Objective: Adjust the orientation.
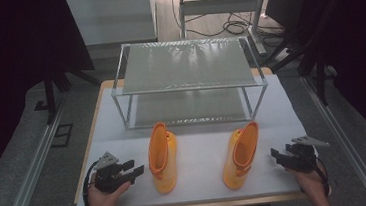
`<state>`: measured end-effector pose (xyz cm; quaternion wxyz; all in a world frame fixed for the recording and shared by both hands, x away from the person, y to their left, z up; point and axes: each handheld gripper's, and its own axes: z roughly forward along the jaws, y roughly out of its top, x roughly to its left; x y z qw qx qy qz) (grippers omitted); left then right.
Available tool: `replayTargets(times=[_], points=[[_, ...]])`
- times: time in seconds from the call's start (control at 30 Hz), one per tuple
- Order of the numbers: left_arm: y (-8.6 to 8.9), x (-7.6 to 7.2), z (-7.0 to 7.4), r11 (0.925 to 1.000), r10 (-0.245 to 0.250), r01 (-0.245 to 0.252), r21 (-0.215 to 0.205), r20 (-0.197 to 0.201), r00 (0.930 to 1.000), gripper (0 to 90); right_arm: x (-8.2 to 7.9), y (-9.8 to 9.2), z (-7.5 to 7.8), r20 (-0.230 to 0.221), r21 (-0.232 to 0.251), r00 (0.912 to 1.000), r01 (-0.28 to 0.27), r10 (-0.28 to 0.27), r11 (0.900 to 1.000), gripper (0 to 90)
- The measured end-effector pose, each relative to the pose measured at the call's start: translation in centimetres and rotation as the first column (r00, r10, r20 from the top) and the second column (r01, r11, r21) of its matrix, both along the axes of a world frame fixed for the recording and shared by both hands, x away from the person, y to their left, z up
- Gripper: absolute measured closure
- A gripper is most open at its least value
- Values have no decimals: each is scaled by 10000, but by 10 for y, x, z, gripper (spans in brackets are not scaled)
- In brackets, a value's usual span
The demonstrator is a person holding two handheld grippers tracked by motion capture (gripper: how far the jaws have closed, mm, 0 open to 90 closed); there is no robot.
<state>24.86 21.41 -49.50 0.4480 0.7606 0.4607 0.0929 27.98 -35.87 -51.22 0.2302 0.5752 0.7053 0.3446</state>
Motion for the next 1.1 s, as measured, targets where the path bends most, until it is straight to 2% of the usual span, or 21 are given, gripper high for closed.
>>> replayTargets(times=[0.1, 0.2, 0.23, 0.27, 0.33, 0.37, 0.4, 0.53, 0.57, 0.63, 0.8, 0.83, 0.9, 0.97, 1.0, 1.1], points=[[0, -2, 1, 10000, -33, 33, -28, -7, 10000, 548, 0, 0, -1, 26, 29, 10000, 7, -7, 10000, 353], [-13, -6, -4, 9985, -527, 529, 121, -219, 9984, 612, -1, 0, 1, 0, 183, 10000, -13, 13, 9998, 354], [-13, -6, -4, 9985, -527, 529, 121, -219, 9984, 637, -1, 0, 1, 0, 183, 10000, -13, 13, 9998, 354], [-17, -6, -6, 9976, -663, 668, 155, -290, 9974, 637, -1, 0, 1, 85, 230, 10000, -17, 15, 9997, 356], [-27, -5, -9, 9953, -931, 942, 216, -456, 9946, 693, -1, -2, 4, 162, 248, 9999, 3, -7, 9997, 360], [-36, -5, -10, 9925, -1178, 1193, 284, -500, 9918, 750, -2, -3, 9, 301, 452, 9995, 66, -80, 9990, 373], [-36, -5, -10, 9925, -1178, 1193, 284, -500, 9918, 773, -3, -4, 12, 321, 532, 9995, 65, -82, 9986, 379], [-41, -4, -10, 9902, -1386, 1393, 82, -604, 9885, 821, -7, -6, 21, 551, 891, 9985, -31, -18, 9960, 381], [-44, -5, -11, 9898, -1421, 1423, -6, -566, 9882, 833, -7, -6, 25, 621, 1196, 9981, -50, -25, 9928, 380], [-47, -5, -10, 9887, -1494, 1497, -1, -608, 9869, 829, -7, -5, 28, 693, 1411, 9976, -92, -6, 9900, 381], [-69, 1, -9, 9793, -2018, 2026, 49, -684, 9770, 804, -7, 2, 35, 842, 1270, 9963, -265, 159, 9915, 390], [-69, 1, -9, 9793, -2018, 2026, 49, -684, 9770, 800, -7, 2, 35, 842, 1270, 9963, -265, 159, 9915, 390], [-80, 4, -9, 9747, -2223, 2234, 107, -652, 9728, 794, -8, 5, 41, 918, 1303, 9951, -483, 364, 9903, 409], [-84, 5, -9, 9738, -2263, 2274, 95, -664, 9718, 793, -8, 5, 42, 962, 1317, 9946, -519, 394, 9899, 409], [-87, 6, -8, 9716, -2359, 2366, 28, -693, 9693, 767, -9, 6, 49, 999, 1440, 9940, -580, 438, 9879, 412], [-86, 6, -7, 9708, -2398, 2395, -117, -649, 9687, 725, -9, 8, 54, 1036, 1527, 9924, -819, 665, 9849, 431]])
